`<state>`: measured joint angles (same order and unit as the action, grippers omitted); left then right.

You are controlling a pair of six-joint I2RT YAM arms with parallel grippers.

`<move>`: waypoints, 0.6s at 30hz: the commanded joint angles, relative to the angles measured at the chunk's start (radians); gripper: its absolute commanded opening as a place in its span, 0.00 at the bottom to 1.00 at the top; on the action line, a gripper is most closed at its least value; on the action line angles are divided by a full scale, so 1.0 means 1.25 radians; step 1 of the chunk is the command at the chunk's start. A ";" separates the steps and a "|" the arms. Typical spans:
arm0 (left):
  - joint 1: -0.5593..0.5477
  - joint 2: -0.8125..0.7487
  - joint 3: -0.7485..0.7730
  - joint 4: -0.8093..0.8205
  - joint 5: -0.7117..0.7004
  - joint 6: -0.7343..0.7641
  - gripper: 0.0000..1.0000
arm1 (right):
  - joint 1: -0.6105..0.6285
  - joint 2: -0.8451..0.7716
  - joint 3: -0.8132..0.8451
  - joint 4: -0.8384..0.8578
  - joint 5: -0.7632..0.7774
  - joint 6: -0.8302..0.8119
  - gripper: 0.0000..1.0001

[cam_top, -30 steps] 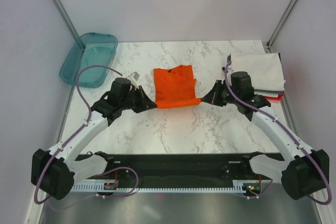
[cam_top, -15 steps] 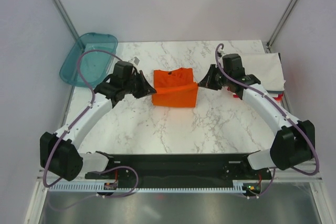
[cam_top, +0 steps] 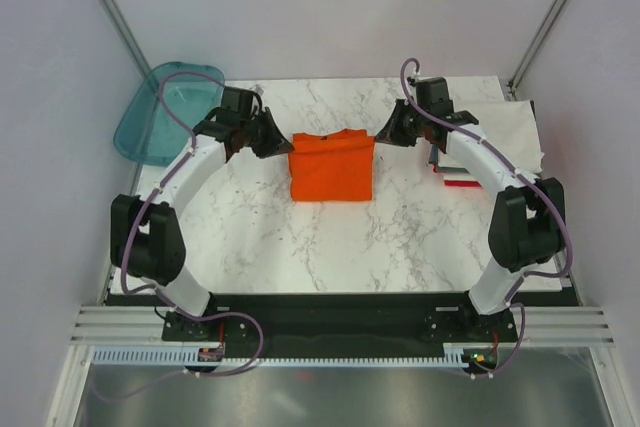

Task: Fold and stack the t-shirts
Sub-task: Fold the tshirt

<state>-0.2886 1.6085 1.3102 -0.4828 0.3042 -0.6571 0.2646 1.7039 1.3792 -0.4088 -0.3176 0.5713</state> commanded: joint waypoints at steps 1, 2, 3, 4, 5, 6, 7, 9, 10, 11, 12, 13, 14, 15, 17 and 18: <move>0.030 0.054 0.076 0.009 0.019 0.040 0.02 | -0.019 0.047 0.071 0.013 0.018 -0.004 0.00; 0.031 0.070 0.088 0.013 0.018 0.040 0.02 | -0.021 0.076 0.097 0.013 0.018 -0.004 0.00; 0.033 0.087 0.102 0.017 0.020 0.038 0.02 | -0.023 0.092 0.109 0.013 0.018 -0.003 0.00; 0.038 0.128 0.135 0.016 0.022 0.038 0.02 | -0.025 0.107 0.122 0.014 0.017 -0.001 0.00; 0.042 0.146 0.152 0.016 0.025 0.040 0.02 | -0.026 0.140 0.149 0.013 0.017 0.002 0.00; 0.046 0.170 0.169 0.016 0.031 0.037 0.02 | -0.028 0.156 0.164 0.013 0.016 0.002 0.00; 0.053 0.206 0.204 0.017 0.034 0.036 0.02 | -0.029 0.172 0.178 0.013 0.016 0.003 0.00; 0.059 0.248 0.240 0.018 0.047 0.026 0.02 | -0.036 0.221 0.218 0.014 0.011 0.007 0.00; 0.063 0.267 0.277 0.019 0.054 0.025 0.02 | -0.037 0.236 0.233 0.015 0.012 0.008 0.00; 0.064 0.313 0.298 0.018 0.061 0.025 0.02 | -0.040 0.271 0.262 0.014 0.011 0.008 0.00; 0.065 0.334 0.319 0.020 0.072 0.020 0.02 | -0.043 0.289 0.278 0.015 0.005 0.012 0.00; 0.068 0.362 0.365 0.021 0.077 0.020 0.02 | -0.046 0.306 0.293 0.019 0.003 0.012 0.00; 0.069 0.409 0.390 0.022 0.081 0.021 0.02 | -0.050 0.344 0.325 0.024 0.005 0.009 0.00; 0.070 0.440 0.416 0.023 0.078 0.019 0.03 | -0.051 0.363 0.340 0.032 0.010 0.012 0.00; 0.077 0.513 0.484 0.035 0.081 0.010 0.10 | -0.056 0.426 0.381 0.081 -0.019 0.018 0.15; 0.081 0.533 0.503 0.049 0.084 0.010 0.17 | -0.059 0.446 0.396 0.100 -0.028 0.031 0.26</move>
<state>-0.2070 2.1990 1.8481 -0.4644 0.3786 -0.6559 0.2096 2.1876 1.7885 -0.3801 -0.3267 0.5926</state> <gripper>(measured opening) 0.144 0.184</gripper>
